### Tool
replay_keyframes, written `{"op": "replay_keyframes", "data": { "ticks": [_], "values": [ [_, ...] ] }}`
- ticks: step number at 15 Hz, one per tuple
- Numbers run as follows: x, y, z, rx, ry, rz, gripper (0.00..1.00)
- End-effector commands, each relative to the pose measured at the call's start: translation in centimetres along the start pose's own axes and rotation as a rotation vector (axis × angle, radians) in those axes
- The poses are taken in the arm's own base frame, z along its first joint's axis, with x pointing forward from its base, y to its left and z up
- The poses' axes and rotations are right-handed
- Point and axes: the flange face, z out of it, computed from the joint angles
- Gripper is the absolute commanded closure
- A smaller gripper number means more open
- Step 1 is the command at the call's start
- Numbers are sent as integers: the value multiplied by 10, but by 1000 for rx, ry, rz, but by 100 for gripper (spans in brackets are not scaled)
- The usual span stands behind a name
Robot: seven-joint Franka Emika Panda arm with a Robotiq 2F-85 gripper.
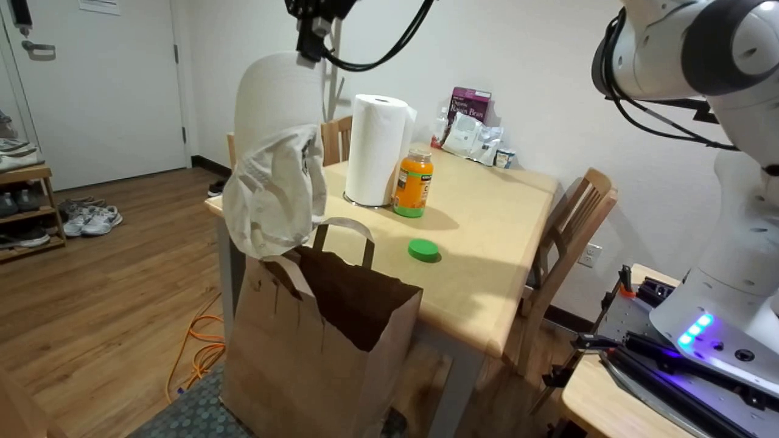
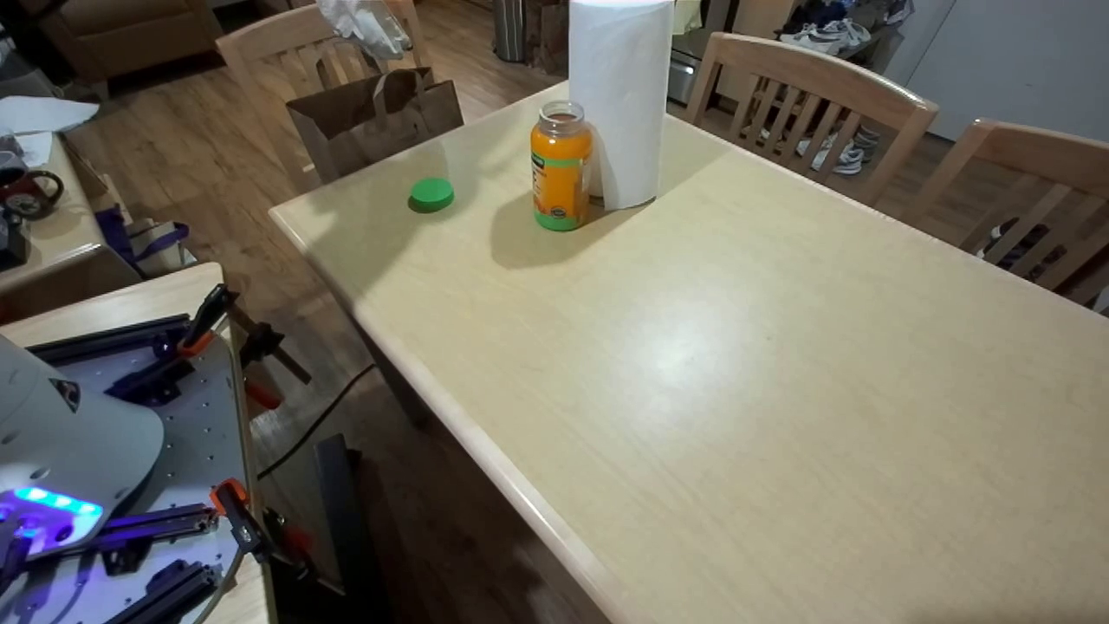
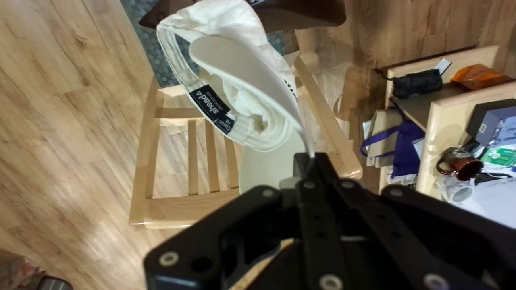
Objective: Put the cap in the paper bag
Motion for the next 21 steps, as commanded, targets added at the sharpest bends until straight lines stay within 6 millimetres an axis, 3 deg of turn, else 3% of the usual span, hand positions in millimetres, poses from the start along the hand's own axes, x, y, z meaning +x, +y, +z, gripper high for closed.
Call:
{"op": "replay_keyframes", "data": {
  "ticks": [1,11,21],
  "values": [
    [-2,-10,-30,-67,-13,95,99],
    [-6,-2,-28,-59,2,165,99],
    [-22,18,5,-2,-69,299,99]
  ]
}}
